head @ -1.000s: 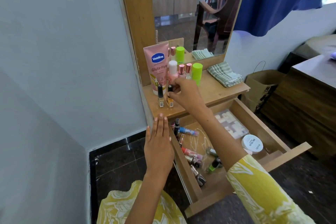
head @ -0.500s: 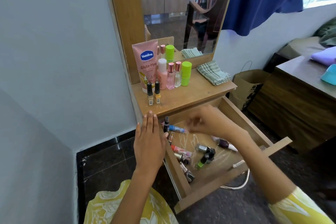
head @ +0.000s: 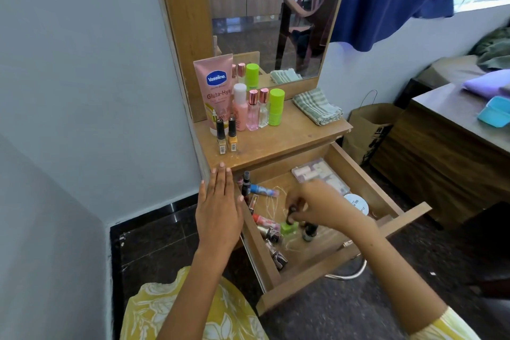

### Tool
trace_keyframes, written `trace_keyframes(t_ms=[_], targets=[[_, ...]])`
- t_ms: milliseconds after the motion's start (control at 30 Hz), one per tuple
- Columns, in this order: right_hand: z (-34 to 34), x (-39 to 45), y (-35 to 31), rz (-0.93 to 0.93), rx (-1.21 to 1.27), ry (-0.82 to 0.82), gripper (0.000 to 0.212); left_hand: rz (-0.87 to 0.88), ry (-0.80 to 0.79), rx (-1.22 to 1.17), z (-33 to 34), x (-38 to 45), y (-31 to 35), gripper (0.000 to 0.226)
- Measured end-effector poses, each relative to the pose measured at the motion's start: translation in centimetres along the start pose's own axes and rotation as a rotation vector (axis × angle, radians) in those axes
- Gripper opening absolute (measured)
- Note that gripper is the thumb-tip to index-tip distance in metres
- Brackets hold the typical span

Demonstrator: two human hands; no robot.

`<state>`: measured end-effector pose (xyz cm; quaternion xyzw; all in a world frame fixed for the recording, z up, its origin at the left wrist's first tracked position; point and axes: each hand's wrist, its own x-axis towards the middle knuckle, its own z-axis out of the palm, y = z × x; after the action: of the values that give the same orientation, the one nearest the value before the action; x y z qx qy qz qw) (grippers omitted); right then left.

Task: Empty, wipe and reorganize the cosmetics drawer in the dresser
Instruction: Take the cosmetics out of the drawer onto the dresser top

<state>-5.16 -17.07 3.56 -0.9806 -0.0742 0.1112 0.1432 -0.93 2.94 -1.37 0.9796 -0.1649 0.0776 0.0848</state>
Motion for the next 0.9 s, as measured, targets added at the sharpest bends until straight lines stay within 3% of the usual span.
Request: trace_keyframes(t_ms=[133,333,700,900], targets=[[-3.3,2.1,-1.9,-0.018,0.264,0.308,0.014,0.001,0.018,-0.004,0.1,-0.2,0.0,0.056],[-4.5,8.4,-4.3,0.122,0.473,0.678,0.008,-0.012,0.026,-0.014,0.3,-0.1,-0.1,0.056],[-3.5,13.5,-5.3,0.133,0.409,0.864,0.014,-0.023,0.026,0.020,0.9,0.0,-0.1,0.056],[-3.1,11.2,-4.5,0.144,0.468,0.802,0.021,-0.014,0.031,0.007,0.6,-0.1,-0.1,0.055]])
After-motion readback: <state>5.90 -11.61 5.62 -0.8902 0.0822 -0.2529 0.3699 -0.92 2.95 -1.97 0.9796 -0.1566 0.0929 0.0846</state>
